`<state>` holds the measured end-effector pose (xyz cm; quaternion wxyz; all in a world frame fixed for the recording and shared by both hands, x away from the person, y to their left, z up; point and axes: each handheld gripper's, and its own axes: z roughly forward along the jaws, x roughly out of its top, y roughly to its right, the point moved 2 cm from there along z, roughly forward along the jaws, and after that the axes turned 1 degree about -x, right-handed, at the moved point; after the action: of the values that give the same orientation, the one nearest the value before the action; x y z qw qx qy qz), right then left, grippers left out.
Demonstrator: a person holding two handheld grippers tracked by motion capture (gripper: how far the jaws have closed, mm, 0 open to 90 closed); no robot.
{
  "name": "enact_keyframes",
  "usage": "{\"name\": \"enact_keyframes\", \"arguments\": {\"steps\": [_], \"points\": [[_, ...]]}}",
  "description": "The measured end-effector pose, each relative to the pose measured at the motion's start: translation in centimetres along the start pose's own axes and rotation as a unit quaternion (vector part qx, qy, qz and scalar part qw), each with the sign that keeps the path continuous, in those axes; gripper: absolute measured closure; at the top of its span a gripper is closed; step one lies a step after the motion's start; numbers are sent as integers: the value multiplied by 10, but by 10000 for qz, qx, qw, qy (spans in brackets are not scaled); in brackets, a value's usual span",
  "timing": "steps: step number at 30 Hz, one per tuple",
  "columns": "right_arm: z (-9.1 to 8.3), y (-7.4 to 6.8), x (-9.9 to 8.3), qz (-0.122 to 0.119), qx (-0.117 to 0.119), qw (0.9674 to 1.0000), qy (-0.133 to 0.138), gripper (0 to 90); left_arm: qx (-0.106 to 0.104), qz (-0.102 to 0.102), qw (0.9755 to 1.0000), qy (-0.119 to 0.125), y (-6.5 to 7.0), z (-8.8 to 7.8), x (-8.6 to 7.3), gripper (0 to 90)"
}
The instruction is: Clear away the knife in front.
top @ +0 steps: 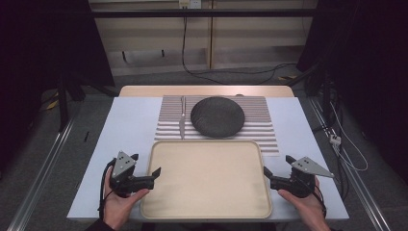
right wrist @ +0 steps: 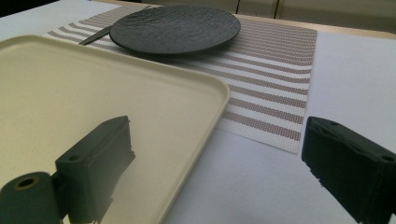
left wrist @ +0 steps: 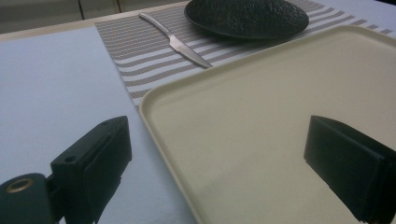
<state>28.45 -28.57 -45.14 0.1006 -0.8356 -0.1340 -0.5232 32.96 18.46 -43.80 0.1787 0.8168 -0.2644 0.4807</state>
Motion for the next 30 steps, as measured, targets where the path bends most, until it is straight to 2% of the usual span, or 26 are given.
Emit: {"name": "enact_keyframes", "arguments": {"steps": [6, 11, 17, 19, 23, 30], "points": [[0, -1, 1, -14, 8, 10000, 9, 85, -115, -67, 9999, -4, -1, -2, 2, 65], [1, 1, 0, 14, 29, 10000, -18, 85, -202, -95, 9997, -94, -3, 4, 6, 56], [2, 2, 0, 28, 42, 10000, -31, 85, -161, -113, 9998, -84, -6, 8, 16, 65], [2, 2, 0, 28, 43, 10000, -51, 80, -111, -76, 9998, -169, -7, 11, 18, 71], [2, 1, 0, 28, 51, 10000, -49, 80, -178, -205, 9993, -275, -10, 16, 21, 71], [3, 1, 0, 3, 38, 10000, -68, 80, -279, -96, 9989, -369, -11, 28, 37, 71]]}}
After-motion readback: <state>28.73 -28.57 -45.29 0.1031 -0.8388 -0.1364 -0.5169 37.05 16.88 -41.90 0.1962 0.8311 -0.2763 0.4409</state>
